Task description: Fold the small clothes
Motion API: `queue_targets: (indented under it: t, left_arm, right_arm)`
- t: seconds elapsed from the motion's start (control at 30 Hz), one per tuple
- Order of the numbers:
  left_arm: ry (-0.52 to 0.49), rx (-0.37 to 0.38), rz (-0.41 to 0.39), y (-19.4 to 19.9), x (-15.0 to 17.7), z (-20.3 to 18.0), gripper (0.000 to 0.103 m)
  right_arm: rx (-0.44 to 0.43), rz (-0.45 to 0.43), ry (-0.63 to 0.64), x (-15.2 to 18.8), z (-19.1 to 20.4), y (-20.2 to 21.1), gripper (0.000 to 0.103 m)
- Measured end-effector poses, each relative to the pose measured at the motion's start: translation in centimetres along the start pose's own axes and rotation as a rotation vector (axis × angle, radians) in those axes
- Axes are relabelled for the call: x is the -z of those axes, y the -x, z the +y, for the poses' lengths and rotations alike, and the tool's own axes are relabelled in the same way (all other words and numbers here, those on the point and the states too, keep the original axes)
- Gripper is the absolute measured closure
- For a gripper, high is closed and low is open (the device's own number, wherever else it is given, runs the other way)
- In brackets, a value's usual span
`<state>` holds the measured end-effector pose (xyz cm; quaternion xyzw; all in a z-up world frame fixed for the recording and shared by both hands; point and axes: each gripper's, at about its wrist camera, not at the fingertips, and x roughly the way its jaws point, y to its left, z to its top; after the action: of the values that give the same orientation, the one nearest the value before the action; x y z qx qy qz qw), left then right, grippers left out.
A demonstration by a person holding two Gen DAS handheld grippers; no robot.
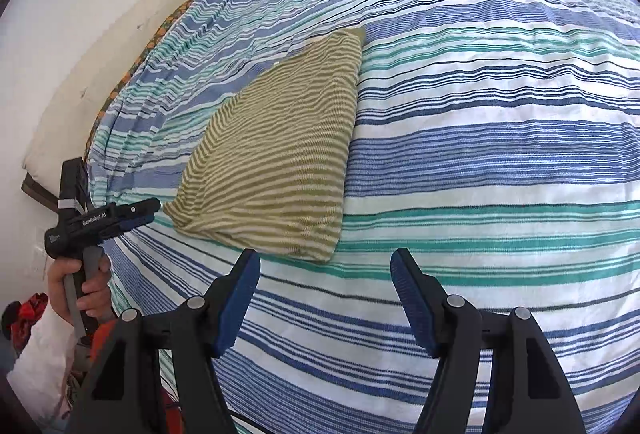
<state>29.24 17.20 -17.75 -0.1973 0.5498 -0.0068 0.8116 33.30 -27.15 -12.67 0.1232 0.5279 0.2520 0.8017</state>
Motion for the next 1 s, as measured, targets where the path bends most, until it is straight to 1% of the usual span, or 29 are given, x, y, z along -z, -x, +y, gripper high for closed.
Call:
queue_targets:
  t: [0.1,0.17,0.23,0.3,0.33,0.4,0.43,0.47,0.5,0.53,0.57,0.6,0.63,0.7,0.73,0.8,0.9,1.0]
  left_arm:
    - [-0.028,0.062,0.031,-2.5,-1.7,-1.0,0.018]
    - [-0.035,0.098,0.061,-4.5,-2.4,-2.0,0.018]
    - [-0.049,0.109,0.073,-5.9,-2.9,-2.9,0.018]
    - [-0.071,0.130,0.067,-6.5,-3.2,-3.9,0.018]
    - [-0.072,0.160,0.068,-6.6,-3.4,-4.4,0.018]
    - [-0.068,0.251,0.099,-6.9,-3.5,-5.3,0.024]
    - [-0.072,0.256,0.123,-7.3,-3.4,-5.8,0.031]
    - [-0.087,0.216,0.136,-7.7,-3.3,-6.3,0.045]
    - [-0.109,0.169,0.135,-8.0,-3.3,-6.8,0.057]
    - [-0.107,0.168,0.141,-8.0,-3.3,-7.0,0.075]
    - [-0.081,0.184,0.145,-7.7,-3.6,-6.9,0.081]
    - [-0.065,0.190,0.136,-7.0,-3.9,-7.1,0.083]
    - [-0.066,0.198,0.122,-6.2,-4.3,-7.5,0.084]
    - [-0.106,0.195,0.088,-4.3,-5.3,-8.8,0.084]
    - [-0.125,0.188,0.066,-3.3,-6.1,-9.5,0.084]
    - [-0.141,0.200,0.008,-0.7,-7.9,-10.8,0.084]
    - [-0.139,0.260,-0.090,3.9,-10.4,-12.2,0.084]
    - [-0.152,0.320,-0.151,7.7,-11.1,-13.1,0.084]
  right_arm:
    - [-0.091,-0.007,-0.131,-3.6,-2.5,-1.7,0.035]
    - [-0.159,0.006,-0.178,-5.4,-3.3,-3.6,0.035]
    - [-0.247,0.050,-0.217,-6.9,-3.5,-6.1,0.035]
    - [-0.299,0.104,-0.251,-7.6,-3.5,-8.9,0.035]
    - [-0.305,0.137,-0.264,-7.7,-3.3,-10.4,0.035]
    - [-0.320,0.182,-0.245,-7.4,-1.8,-12.7,0.036]
    - [-0.316,0.196,-0.201,-7.3,-0.6,-13.4,0.036]
    - [-0.283,0.197,-0.148,-7.2,0.6,-13.8,0.037]
    - [-0.234,0.197,-0.100,-7.2,1.5,-14.0,0.044]
    - [-0.182,0.197,-0.068,-7.3,2.2,-14.1,0.052]
    - [-0.152,0.198,-0.056,-7.4,2.5,-14.1,0.064]
    - [-0.151,0.196,-0.051,-7.6,2.8,-13.8,0.068]
    - [-0.141,0.184,-0.028,-7.9,3.3,-13.3,0.069]
    - [-0.113,0.156,0.038,-9.0,4.8,-12.1,0.071]
    - [-0.102,0.135,0.071,-10.0,5.4,-11.3,0.071]
    - [-0.085,0.081,0.125,-12.3,7.0,-9.4,0.071]
    - [-0.085,-0.018,0.196,-16.2,9.3,-5.2,0.071]
    - [-0.109,-0.094,0.271,-18.4,11.6,-0.3,0.071]
